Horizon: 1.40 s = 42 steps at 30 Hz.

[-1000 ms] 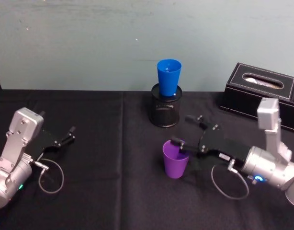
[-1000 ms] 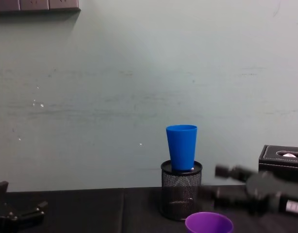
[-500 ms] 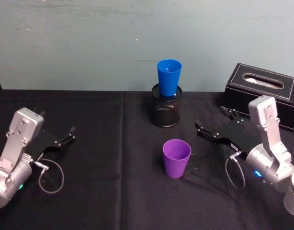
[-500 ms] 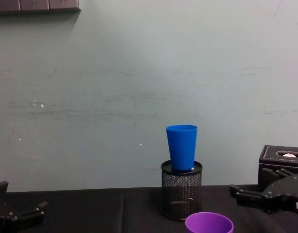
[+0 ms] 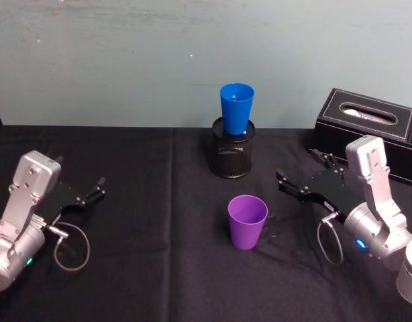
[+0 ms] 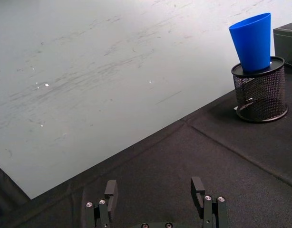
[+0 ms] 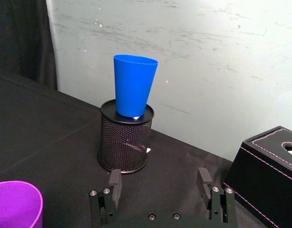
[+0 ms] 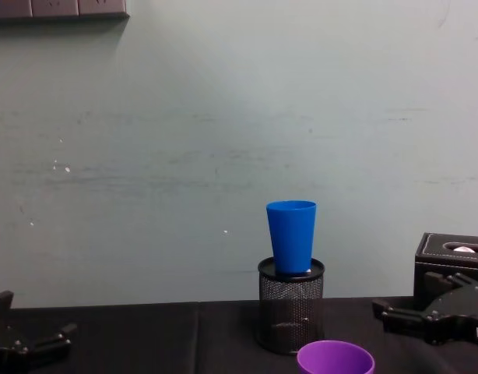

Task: Pick up one cup with a gripper and tap it against the other cup.

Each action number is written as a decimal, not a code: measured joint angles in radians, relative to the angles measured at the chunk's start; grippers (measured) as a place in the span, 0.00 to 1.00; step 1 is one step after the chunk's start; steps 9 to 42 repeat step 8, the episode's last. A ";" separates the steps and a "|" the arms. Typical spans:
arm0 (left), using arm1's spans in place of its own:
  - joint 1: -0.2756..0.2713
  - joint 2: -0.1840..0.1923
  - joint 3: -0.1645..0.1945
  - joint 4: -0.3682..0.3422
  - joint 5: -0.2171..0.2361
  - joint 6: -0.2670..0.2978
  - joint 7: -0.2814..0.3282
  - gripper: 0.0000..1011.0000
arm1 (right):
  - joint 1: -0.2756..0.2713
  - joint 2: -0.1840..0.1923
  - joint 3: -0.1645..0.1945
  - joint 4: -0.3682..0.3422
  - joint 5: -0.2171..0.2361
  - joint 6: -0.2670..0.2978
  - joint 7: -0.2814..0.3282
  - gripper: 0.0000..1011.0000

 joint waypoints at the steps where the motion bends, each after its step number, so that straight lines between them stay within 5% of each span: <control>1: 0.000 0.000 0.000 0.000 0.000 0.000 0.000 1.00 | 0.000 0.000 0.000 0.000 0.000 0.000 0.000 0.99; 42: 0.000 0.000 0.000 0.000 0.000 0.000 0.000 1.00 | 0.000 0.001 -0.001 -0.001 0.003 0.000 0.003 0.99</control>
